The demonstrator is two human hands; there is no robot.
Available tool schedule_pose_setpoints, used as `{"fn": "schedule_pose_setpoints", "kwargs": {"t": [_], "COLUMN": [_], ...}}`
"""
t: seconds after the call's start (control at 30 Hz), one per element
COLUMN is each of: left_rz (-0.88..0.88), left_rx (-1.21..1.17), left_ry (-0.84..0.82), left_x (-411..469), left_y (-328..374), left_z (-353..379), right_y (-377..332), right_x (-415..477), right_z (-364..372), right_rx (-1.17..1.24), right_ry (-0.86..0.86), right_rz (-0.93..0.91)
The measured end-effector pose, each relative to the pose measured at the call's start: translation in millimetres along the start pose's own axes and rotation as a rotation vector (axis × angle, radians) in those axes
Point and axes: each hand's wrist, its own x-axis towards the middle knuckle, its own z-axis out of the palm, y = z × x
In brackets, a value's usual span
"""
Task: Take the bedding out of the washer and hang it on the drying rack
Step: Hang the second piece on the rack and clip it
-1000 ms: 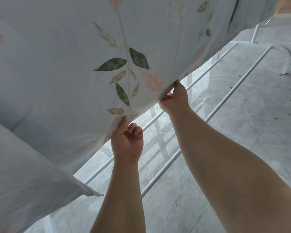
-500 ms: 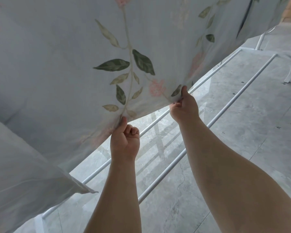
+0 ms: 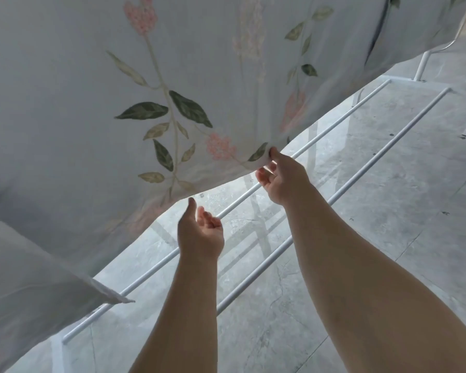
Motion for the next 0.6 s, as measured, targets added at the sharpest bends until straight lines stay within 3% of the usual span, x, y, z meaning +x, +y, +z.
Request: {"fn": "schedule_pose_setpoints", "kwargs": {"t": [0.13,0.37,0.6], "left_rz": [-0.019,0.049,0.108], "left_rx": [0.243,0.548,0.759], "left_ry": [0.099,0.120,0.110], "left_x": [-18,-31,-33], "left_y": [-59,-110,-167], "left_z": [22,101,194], "right_y": [-31,-80,-153], "right_x": [3,24,54], "right_z": [-25,-64,-103], "right_rx": [-0.175,-0.008,0.106], "right_ry": [-0.071,-0.050,0.008], "right_rz": [0.090,0.103,-0.025]}}
